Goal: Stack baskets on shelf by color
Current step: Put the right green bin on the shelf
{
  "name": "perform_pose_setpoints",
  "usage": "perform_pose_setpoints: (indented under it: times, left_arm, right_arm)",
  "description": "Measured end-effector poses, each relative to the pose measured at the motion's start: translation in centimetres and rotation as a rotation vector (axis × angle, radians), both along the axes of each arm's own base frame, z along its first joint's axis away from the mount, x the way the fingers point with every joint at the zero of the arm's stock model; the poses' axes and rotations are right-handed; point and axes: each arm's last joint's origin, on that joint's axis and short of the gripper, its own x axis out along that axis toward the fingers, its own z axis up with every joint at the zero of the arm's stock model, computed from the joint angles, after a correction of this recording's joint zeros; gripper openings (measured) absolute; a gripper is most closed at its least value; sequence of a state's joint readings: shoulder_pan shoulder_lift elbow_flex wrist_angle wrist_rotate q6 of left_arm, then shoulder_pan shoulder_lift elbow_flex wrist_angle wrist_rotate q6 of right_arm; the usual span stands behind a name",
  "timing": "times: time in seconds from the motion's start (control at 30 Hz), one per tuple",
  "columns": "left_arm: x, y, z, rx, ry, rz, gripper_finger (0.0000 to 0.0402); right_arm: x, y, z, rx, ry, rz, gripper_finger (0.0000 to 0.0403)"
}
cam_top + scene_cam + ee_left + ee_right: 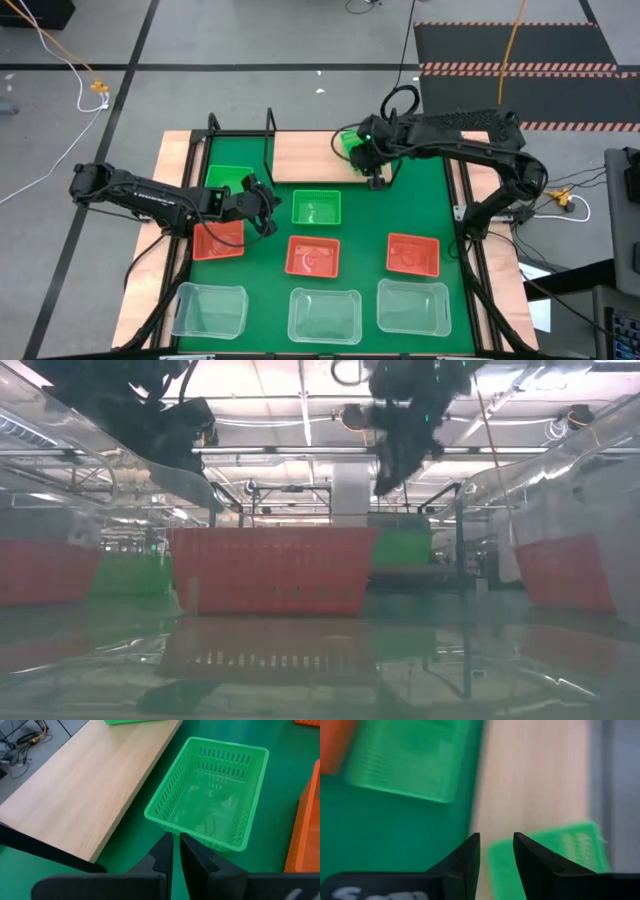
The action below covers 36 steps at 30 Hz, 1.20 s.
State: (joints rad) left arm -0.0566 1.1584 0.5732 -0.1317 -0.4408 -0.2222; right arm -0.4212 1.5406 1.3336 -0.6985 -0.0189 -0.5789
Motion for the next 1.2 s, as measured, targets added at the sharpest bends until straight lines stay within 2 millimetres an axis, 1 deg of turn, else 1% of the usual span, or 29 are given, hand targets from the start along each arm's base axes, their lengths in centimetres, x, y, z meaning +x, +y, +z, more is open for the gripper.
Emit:
perform_pose_setpoints:
  times: [0.07,0.13,0.23,0.37,0.57,0.7,0.77,0.9,1.07,1.13,1.2]
  left_arm:
    - [0.0,0.0,0.0,-0.016,-0.008,0.014,0.0037]
    - [0.0,0.0,0.0,-0.017,-0.012,0.015,0.0037]
    - [0.1,0.0,0.1,-0.013,-0.022,0.019,0.0037]
    - [0.2,0.0,0.3,-0.005,-0.042,0.014,0.0037]
    - [0.2,0.0,0.3,-0.009,-0.045,0.018,0.0037]
    - [0.2,0.0,0.3,-0.002,-0.042,0.013,0.0037]
    - [0.2,0.0,0.3,0.001,-0.043,0.013,0.0037]
    - [0.2,0.0,0.3,0.000,-0.043,0.014,0.0037]
    - [0.2,0.0,0.3,0.006,-0.039,0.008,0.0037]
    - [0.2,0.0,0.3,0.006,-0.039,0.008,0.0037]
    - [0.2,0.0,0.3,0.006,-0.039,0.008,0.0037]
  right_arm:
    - [-0.4,-0.3,-1.5,-0.033,0.038,-0.023,0.0112]
    - [-0.6,-0.4,-2.5,-0.032,0.050,-0.017,0.0116]
    - [-1.2,-0.6,-3.3,-0.017,0.089,-0.023,0.0122]
    - [-2.1,-0.7,-4.9,0.007,0.147,-0.028,0.0125]
    - [-2.7,-0.9,-6.5,0.016,0.149,-0.069,0.0125]
    - [-2.5,-1.0,-6.5,0.038,0.112,-0.133,0.0123]
    - [-2.4,-0.9,-6.4,0.059,0.085,-0.181,0.0115]
    - [-2.4,-0.9,-6.4,0.094,0.065,-0.282,0.0074]
    - [-2.4,-1.0,-6.4,0.054,0.072,-0.370,0.0012]
    - [-2.4,-0.9,-6.4,0.058,0.070,-0.375,0.0008]
    - [-2.4,-0.8,-6.4,0.065,0.078,-0.366,0.0016]
